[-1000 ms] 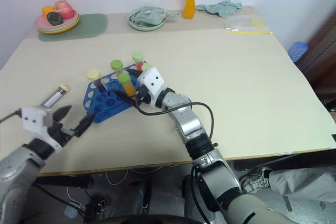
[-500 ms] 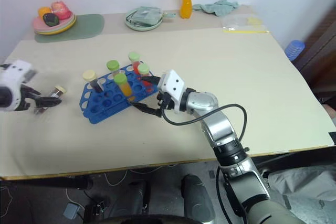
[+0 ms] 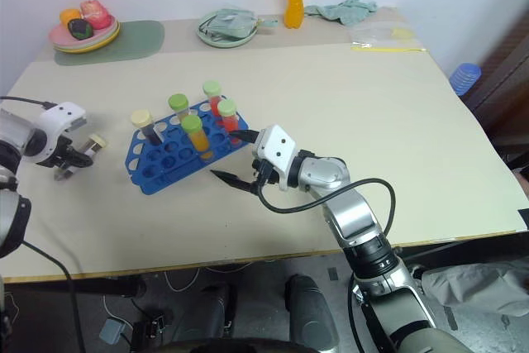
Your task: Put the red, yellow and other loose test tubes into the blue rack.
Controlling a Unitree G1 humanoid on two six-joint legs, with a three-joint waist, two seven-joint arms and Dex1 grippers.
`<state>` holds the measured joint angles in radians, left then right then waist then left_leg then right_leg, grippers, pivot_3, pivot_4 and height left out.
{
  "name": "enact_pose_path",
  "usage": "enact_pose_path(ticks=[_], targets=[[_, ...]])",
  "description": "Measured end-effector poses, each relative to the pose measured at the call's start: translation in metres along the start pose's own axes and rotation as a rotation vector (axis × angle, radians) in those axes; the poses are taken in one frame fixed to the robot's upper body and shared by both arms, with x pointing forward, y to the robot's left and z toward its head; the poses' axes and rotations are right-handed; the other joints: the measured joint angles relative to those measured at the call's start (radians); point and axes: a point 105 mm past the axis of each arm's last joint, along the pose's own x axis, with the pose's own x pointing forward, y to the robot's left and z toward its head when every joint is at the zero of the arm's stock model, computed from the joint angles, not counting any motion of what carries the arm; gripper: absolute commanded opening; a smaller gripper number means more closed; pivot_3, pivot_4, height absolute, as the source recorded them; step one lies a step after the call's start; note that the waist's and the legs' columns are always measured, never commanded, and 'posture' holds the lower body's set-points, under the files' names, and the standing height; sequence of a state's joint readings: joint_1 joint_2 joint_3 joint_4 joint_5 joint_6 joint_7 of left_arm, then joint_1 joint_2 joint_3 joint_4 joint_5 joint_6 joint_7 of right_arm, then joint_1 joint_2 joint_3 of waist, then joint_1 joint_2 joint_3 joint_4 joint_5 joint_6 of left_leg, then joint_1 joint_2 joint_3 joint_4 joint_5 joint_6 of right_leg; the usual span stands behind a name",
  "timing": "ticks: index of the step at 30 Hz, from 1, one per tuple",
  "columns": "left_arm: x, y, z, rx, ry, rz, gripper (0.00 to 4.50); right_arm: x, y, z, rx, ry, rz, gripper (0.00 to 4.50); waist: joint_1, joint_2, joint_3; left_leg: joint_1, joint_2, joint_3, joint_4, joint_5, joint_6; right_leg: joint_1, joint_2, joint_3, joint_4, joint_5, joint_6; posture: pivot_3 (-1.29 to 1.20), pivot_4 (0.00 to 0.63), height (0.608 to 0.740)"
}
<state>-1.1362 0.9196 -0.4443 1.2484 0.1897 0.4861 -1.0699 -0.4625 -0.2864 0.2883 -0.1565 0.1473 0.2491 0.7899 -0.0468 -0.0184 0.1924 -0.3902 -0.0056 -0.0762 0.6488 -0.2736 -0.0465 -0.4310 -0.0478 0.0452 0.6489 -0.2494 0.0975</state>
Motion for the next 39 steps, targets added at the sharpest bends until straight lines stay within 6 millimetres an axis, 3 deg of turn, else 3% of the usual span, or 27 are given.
enact_pose_path(ticks=[5,9,11,13,15,18,21,22,26,32,39], targets=[[-0.013,0.013,0.002,-0.031,-0.103,0.023,1.27,-0.003,0.0,-0.003,-0.004,0.016,-0.008,4.31,0.0,-0.005,0.002,0.0,0.0,0.0,0.0,0.0,0.0,0.0,0.0,0.0,0.0,0.0,0.0,0.0,0.15,0.74],[-0.061,0.05,0.027,-0.13,-0.548,0.193,1.27,-0.009,0.0,-0.01,-0.001,0.045,-0.015,4.31,0.002,-0.006,0.002,-0.002,0.001,-0.001,0.0,0.0,0.0,-0.002,-0.002,-0.001,0.0,0.0,0.0,0.0,0.15,0.74],[-0.091,0.056,0.033,-0.167,-0.799,0.257,1.27,-0.014,-0.001,-0.018,0.017,0.07,-0.025,4.31,0.002,-0.006,0.001,-0.002,0.003,-0.002,-0.001,0.0,0.0,-0.002,-0.005,0.0,0.0,0.0,0.0,0.0,0.15,0.74],[-0.108,0.031,0.026,-0.171,-1.0,0.229,1.27,-0.021,-0.003,-0.03,0.045,0.104,-0.044,4.31,-0.001,-0.002,0.001,-0.001,0.001,0.001,-0.001,0.0,-0.001,-0.003,-0.014,0.001,0.001,0.0,0.001,0.0,0.15,0.74],[-0.114,-0.018,0.012,-0.17,-1.147,0.169,1.27,-0.026,-0.002,-0.04,0.082,0.13,-0.043,4.31,0.0,-0.003,0.0,-0.001,0.001,0.005,-0.001,-0.001,-0.003,-0.003,-0.017,0.003,-0.001,0.001,0.002,0.0,0.15,0.74],[-0.106,-0.09,-0.003,-0.259,-1.205,0.096,1.27,-0.03,0.004,-0.047,0.145,0.137,0.008,4.31,0.012,-0.008,-0.001,-0.002,0.0,0.004,0.003,-0.001,-0.003,-0.002,-0.016,0.002,-0.002,0.002,0.004,0.0,0.15,0.74],[-0.108,-0.161,0.009,-0.192,-1.24,0.066,1.27,-0.031,0.008,-0.053,0.179,0.145,0.042,4.31,0.037,-0.009,-0.001,0.004,-0.003,0.005,0.004,0.0,-0.003,0.007,-0.014,0.0,-0.002,0.003,0.005,0.0,0.15,0.74],[-0.11,-0.175,0.016,-0.17,-1.26,0.059,1.27,-0.03,0.009,-0.056,0.187,0.149,0.049,4.31,0.041,-0.009,-0.001,0.005,-0.004,0.005,0.005,0.0,-0.004,0.009,-0.013,-0.001,-0.002,0.003,0.004,0.0,0.15,0.74],[-0.108,-0.193,0.029,-0.2,-1.353,0.159,1.27,-0.031,0.009,-0.063,0.205,0.16,0.054,4.31,0.029,-0.007,-0.002,0.02,-0.003,0.007,0.001,0.001,-0.005,0.023,-0.009,0.0,-0.007,0.0,0.0,0.0,0.15,0.74],[-0.074,-0.192,0.047,-0.273,-1.371,0.348,1.27,-0.025,0.004,-0.062,0.197,0.139,0.024,4.31,0.029,-0.006,-0.002,0.017,-0.002,0.007,-0.001,0.001,-0.005,0.021,-0.007,0.0,-0.01,0.002,0.004,0.0,0.15,0.74],[-0.056,-0.199,0.063,-0.291,-1.387,0.331,1.27,-0.024,0.002,-0.061,0.193,0.137,-0.008,4.31,0.033,-0.006,-0.002,0.016,-0.002,0.007,-0.001,0.0,-0.003,0.021,-0.007,0.0,-0.014,0.002,0.004,0.0,0.15,0.74]])
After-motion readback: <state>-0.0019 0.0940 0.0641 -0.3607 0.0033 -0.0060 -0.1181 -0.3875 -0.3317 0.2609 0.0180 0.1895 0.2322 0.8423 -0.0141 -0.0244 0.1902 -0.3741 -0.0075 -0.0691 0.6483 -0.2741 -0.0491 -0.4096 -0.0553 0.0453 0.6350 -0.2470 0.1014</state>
